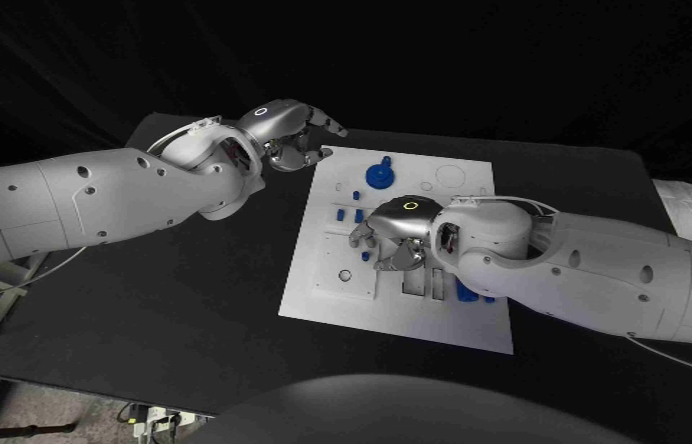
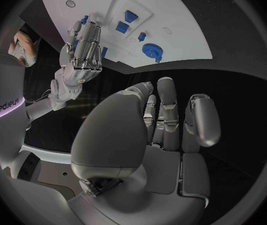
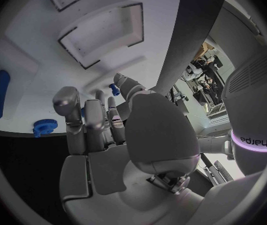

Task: Assemble the parts on the task board

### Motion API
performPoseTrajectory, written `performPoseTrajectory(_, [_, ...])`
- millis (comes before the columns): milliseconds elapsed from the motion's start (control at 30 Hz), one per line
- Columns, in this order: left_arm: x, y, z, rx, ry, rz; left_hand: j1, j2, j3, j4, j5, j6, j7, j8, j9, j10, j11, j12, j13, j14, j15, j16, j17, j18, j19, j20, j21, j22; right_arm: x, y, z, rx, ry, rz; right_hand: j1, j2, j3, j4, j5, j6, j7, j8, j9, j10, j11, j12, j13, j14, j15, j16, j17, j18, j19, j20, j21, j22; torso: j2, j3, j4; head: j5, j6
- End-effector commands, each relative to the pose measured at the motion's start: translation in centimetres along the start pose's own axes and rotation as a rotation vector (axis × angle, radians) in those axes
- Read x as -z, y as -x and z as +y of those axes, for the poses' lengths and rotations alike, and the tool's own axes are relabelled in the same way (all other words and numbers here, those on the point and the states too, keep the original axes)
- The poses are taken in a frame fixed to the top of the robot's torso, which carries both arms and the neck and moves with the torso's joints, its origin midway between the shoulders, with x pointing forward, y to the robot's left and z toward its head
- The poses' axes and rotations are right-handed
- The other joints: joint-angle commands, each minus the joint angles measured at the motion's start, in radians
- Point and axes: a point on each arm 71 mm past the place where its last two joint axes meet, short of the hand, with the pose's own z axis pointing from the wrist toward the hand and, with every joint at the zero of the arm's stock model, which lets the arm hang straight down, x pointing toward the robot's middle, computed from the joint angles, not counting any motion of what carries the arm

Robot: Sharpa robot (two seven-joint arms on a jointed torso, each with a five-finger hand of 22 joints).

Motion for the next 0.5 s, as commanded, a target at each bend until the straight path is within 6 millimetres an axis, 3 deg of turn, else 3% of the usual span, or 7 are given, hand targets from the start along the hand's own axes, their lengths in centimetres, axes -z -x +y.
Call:
performPoseTrajectory(33, [0.0, 0.0, -0.1, 0.006, -0.003, 0.006, 0.005, 0.004, 0.006, 0.0, 0.004, -0.008, 0.0, 0.0, -0.001, -0.007, 0.002, 0.003, 0.001, -0.008, -0.002, -0.003, -0.001, 0.006, -0.007, 0.001, -0.005, 0.183, 0.6, 0.4, -0.3, 0.009, 0.003, -0.079, -0.011, 0.0, -0.019, 0.006, -0.019, -0.029, -0.008, -0.004, -0.02, -0.027, 0.002, 0.011, 0.014, -0.004, 0.002, 0.002, 0.001, 0.011, -0.004, 0.001, -0.005, 0.103, 0.0, 0.0002, 0.0006, 0.001, 0.0])
performPoseTrajectory(167, [0.2, 0.0, -0.1, 0.006, -0.002, 0.004, 0.006, 0.003, 0.007, -0.001, 0.005, -0.008, 0.0, 0.0, -0.001, -0.007, 0.002, 0.004, 0.001, -0.009, -0.002, -0.004, -0.003, 0.006, -0.008, 0.001, -0.006, 0.183, 2.1, 0.9, -1.0, -0.001, 0.007, -0.148, -0.003, 0.005, -0.041, 0.014, -0.025, -0.056, -0.012, -0.003, -0.044, -0.07, 0.007, 0.016, 0.022, 0.012, 0.003, 0.025, 0.026, 0.005, 0.014, 0.004, 0.019, 0.112, 0.0, -0.0002, 0.0004, -0.004, 0.0])
performPoseTrajectory(233, [0.3, 0.1, -0.1, 0.007, -0.001, 0.003, 0.006, 0.003, 0.007, -0.001, 0.005, -0.008, 0.0, 0.0, -0.001, -0.007, 0.002, 0.004, 0.001, -0.009, -0.002, -0.004, -0.003, 0.006, -0.008, 0.001, -0.006, 0.183, 3.5, 1.4, -1.6, -0.006, 0.008, -0.199, 0.006, 0.011, -0.047, 0.017, -0.013, -0.055, -0.012, 0.0, -0.054, -0.079, 0.007, 0.017, 0.018, 0.04, 0.003, 0.057, 0.063, -0.003, 0.043, 0.004, 0.067, 0.125, 0.001, -0.0003, 0.0022, -0.009, 0.0])
performPoseTrajectory(300, [0.4, 0.2, 0.0, 0.007, -0.003, -0.003, 0.006, 0.003, 0.007, -0.001, 0.005, -0.008, 0.0, 0.0, -0.001, -0.007, 0.002, 0.004, 0.001, -0.009, -0.002, -0.004, -0.003, 0.006, -0.008, 0.001, -0.006, 0.183, 4.8, 2.0, -2.2, -0.019, 0.007, -0.238, 0.013, 0.017, -0.049, 0.018, 0.008, -0.048, -0.01, 0.004, -0.06, -0.074, 0.007, 0.02, 0.014, 0.048, 0.002, 0.067, 0.072, -0.006, 0.053, 0.003, 0.083, 0.129, 0.0, -0.0005, -0.0001, -0.016, 0.0])
performPoseTrajectory(433, [0.5, 0.3, 0.0, 0.006, -0.01, -0.015, 0.01, 0.004, 0.01, -0.002, 0.007, -0.008, 0.001, 0.001, -0.001, -0.006, 0.003, 0.006, 0.001, -0.01, -0.002, -0.004, -0.003, 0.006, -0.008, 0.001, -0.006, 0.183, 7.1, 3.2, -3.8, -0.063, -0.015, -0.308, 0.031, 0.024, -0.039, 0.024, 0.047, -0.01, -0.023, 0.017, -0.078, 0.006, -0.01, 0.014, -0.026, 0.077, -0.012, 0.096, 0.104, -0.017, 0.094, -0.006, 0.154, 0.145, -0.003, -0.0004, -0.0002, -0.026, 0.0])
performPoseTrajectory(500, [0.5, 0.3, -0.1, 0.006, -0.013, -0.019, 0.011, 0.004, 0.011, -0.001, 0.009, -0.007, 0.002, 0.001, -0.001, -0.004, 0.003, 0.007, 0.002, -0.01, -0.002, -0.004, -0.003, 0.006, -0.008, 0.001, -0.006, 0.183, 8.3, 3.8, -4.9, -0.086, -0.039, -0.333, 0.041, 0.019, -0.018, 0.039, 0.05, 0.006, -0.021, 0.016, -0.102, 0.077, -0.021, -0.04, -0.098, 0.08, -0.024, 0.097, 0.101, -0.019, 0.102, -0.019, 0.167, 0.147, -0.004, -0.0004, -0.0023, -0.02, 0.0])
